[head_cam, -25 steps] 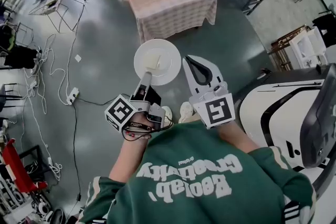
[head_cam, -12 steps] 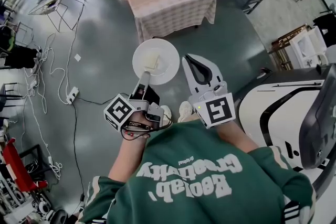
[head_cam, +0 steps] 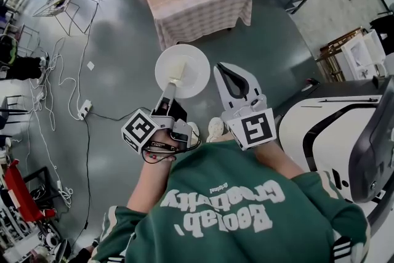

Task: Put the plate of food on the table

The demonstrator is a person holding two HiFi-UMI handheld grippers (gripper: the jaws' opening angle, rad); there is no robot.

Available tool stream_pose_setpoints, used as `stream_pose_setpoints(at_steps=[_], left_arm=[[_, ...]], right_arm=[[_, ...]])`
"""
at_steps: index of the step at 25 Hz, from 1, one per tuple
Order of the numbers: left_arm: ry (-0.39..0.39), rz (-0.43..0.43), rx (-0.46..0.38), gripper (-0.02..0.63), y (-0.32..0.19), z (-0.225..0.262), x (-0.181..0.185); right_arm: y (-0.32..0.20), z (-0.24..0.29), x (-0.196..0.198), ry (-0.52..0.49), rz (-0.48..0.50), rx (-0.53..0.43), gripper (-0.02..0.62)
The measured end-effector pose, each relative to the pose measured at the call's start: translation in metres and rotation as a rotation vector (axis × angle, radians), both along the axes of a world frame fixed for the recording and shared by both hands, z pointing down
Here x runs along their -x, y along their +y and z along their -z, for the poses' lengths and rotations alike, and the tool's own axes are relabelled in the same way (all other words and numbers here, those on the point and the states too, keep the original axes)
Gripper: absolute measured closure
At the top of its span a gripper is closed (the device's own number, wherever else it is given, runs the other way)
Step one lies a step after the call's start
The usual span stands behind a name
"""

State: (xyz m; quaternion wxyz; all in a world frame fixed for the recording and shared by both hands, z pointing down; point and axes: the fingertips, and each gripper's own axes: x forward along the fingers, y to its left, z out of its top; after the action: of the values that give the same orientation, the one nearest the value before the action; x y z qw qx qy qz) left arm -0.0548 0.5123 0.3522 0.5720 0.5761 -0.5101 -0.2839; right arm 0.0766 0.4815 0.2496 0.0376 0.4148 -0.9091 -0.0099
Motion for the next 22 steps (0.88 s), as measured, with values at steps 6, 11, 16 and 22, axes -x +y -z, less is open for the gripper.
stream_pose_setpoints(at_steps=[6, 11, 16, 22], left_arm=[[0.010, 0.024, -0.011, 0.580, -0.007, 0.000, -0.013], [0.026, 0.030, -0.018, 0.580, -0.013, -0.002, -0.027], [0.039, 0.022, -0.020, 0.580, -0.018, 0.000, -0.038], [0.031, 0.024, -0.035, 0.580, -0.023, 0.005, -0.041]], right_arm=[[-0.006, -0.001, -0.017, -0.012, 0.002, -0.001, 0.580], [-0.010, -0.003, -0.033, -0.010, -0.004, -0.007, 0.580], [-0.013, -0.001, -0.042, -0.008, -0.007, -0.015, 0.580], [-0.014, 0.004, -0.046, -0.021, -0.002, -0.030, 0.580]])
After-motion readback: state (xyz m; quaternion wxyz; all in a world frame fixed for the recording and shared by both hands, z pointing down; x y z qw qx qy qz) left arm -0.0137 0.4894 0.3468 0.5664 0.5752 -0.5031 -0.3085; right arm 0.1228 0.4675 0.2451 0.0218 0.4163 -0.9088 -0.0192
